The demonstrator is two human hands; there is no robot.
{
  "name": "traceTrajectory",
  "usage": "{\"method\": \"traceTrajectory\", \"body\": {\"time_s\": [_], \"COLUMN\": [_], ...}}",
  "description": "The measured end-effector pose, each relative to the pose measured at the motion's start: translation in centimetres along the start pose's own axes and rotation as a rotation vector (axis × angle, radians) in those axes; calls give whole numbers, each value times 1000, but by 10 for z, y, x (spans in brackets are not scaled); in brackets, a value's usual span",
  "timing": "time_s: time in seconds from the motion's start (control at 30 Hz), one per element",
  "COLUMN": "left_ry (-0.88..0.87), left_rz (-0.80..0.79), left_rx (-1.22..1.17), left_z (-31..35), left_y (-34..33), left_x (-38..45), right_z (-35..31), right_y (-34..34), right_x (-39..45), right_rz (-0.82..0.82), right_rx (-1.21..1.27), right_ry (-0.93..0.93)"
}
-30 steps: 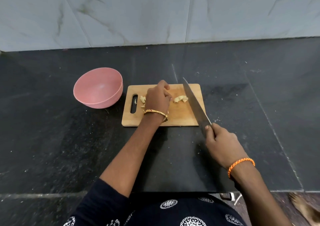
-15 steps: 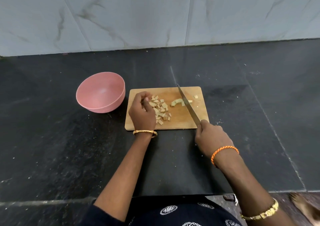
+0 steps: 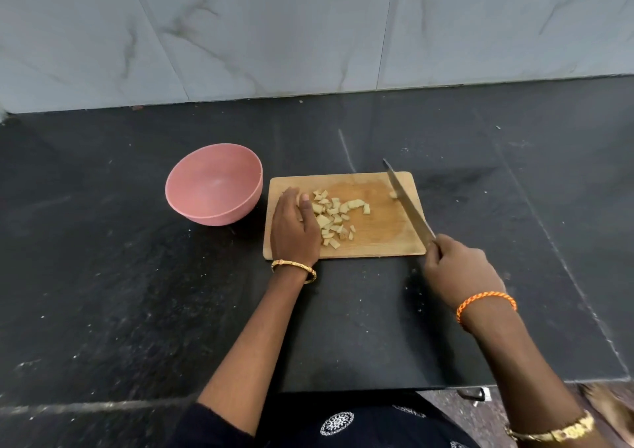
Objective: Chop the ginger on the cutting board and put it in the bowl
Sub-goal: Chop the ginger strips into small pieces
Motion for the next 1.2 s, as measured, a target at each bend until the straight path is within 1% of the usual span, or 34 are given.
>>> {"method": "traceTrajectory", "body": {"time_s": [0.07, 0.17, 0.27, 0.33, 0.4, 0.47, 0.53, 0.6, 0.7, 0.77, 0.87, 0.97, 1.07, 1.2], "left_ry": [0, -46, -16, -11, -27, -60, -87, -109, -149, -149, -126, -114, -90, 22], "left_rz": [-98, -163, -215, -227, -242, -262, -271, -261, -225, -182, -96, -87, -171, -325], "left_rx": [54, 136, 96, 18, -48, -58, -71, -107, -137, -165, -200, -179, -162, -262], "left_z": [5, 10, 16, 22, 27, 30, 30, 30, 30, 29, 28, 31, 40, 51], "left_y": [-8, -17, -25, -28, -30, -32, -33, -33, -32, -30, -22, -13, -9, -10], "left_x": [-1, -3, -3, -3, -2, -4, -7, -8, -9, -7, 0, 10, 22, 29], "right_z": [-9, -23, -28, -24, -16, -9, -5, -6, -17, -25, -23, -15, -13, -15], "right_y": [-8, -22, -28, -27, -23, -17, -11, -9, -16, -22, -22, -15, -9, -7], "right_x": [-8, -19, -25, -27, -28, -23, -17, -15, -22, -27, -30, -31, -30, -33], "right_rz": [-17, -54, -69, -42, 22, 75, 74, 44, -6, -53, -78, -125, -248, -463], "right_rx": [-35, -45, -7, 46, 118, 157, 134, 79, -14, -24, 83, 253, 381, 697], "right_ry": [48, 112, 121, 111, 85, 30, -28, -36, 31, 64, 65, 39, 9, -44]}}
Point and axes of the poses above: each hand's wrist, its own x-axis towards the middle knuckle, its own y-axis out of the back of the hand, z = x × y, the point moved 2 cm from there along x, towards the middle knuckle, and after that the axes turned 5 degrees about -y, right-handed, at the moved point
